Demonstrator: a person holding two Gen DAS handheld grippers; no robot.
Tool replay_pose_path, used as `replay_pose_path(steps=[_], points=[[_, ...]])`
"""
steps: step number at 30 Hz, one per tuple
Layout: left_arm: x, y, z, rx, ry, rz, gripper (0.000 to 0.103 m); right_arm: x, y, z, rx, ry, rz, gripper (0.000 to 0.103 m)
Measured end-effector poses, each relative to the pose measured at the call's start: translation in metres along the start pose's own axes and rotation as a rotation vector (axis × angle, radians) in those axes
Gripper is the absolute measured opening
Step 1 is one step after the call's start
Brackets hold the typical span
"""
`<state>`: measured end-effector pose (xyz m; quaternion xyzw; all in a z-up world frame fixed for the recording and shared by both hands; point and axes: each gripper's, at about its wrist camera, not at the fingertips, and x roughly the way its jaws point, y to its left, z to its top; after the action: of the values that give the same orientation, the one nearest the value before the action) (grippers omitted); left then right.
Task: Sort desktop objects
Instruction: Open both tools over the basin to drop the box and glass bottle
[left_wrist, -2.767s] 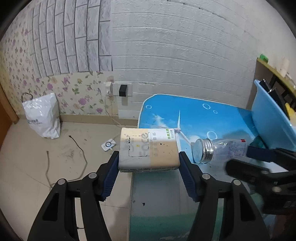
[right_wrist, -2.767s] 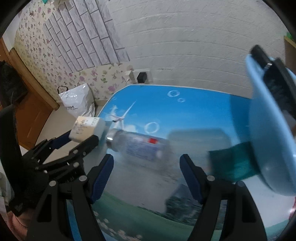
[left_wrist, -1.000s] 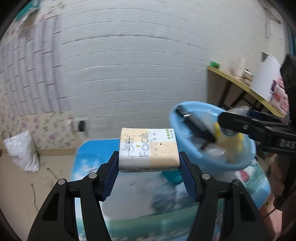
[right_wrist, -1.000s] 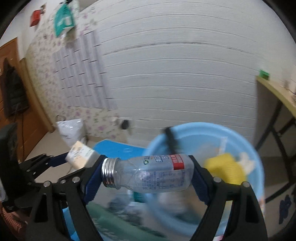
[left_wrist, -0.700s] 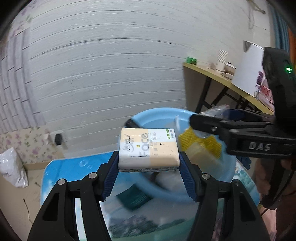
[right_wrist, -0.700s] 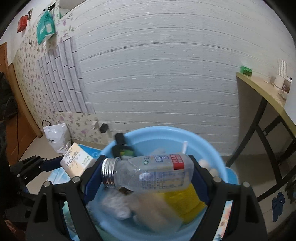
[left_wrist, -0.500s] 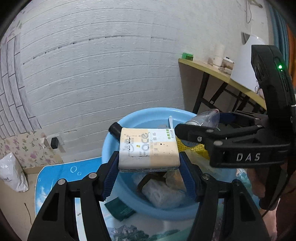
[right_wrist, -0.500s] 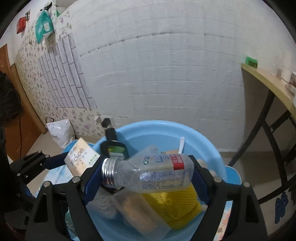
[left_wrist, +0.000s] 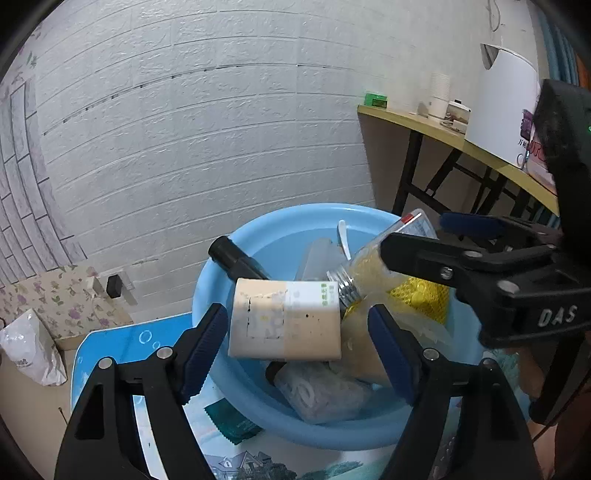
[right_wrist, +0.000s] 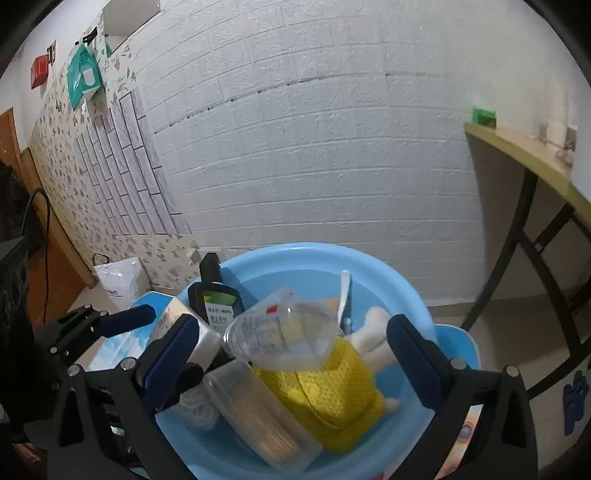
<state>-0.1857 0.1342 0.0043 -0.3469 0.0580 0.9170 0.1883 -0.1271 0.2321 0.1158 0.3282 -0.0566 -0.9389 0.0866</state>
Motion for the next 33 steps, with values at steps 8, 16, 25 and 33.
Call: replay_pose_path(steps=[8,16,25,33], points=[[0.007,-0.010,-0.007,0.012,0.018,0.018,0.084,-0.020,0.005,-0.018,0.039,-0.028,-0.012,0.103],[0.008,-0.045,-0.001,0.062,0.009,0.012,0.085,-0.025,-0.028,-0.038,0.072,-0.001,-0.029,0.103],[-0.009,-0.067,-0.008,0.089,-0.038,0.061,0.085,-0.028,-0.049,-0.048,0.147,-0.006,0.017,0.103],[-0.044,-0.034,-0.022,0.023,-0.081,0.191,0.085,-0.029,-0.054,-0.059,0.127,0.002,0.042,0.103]])
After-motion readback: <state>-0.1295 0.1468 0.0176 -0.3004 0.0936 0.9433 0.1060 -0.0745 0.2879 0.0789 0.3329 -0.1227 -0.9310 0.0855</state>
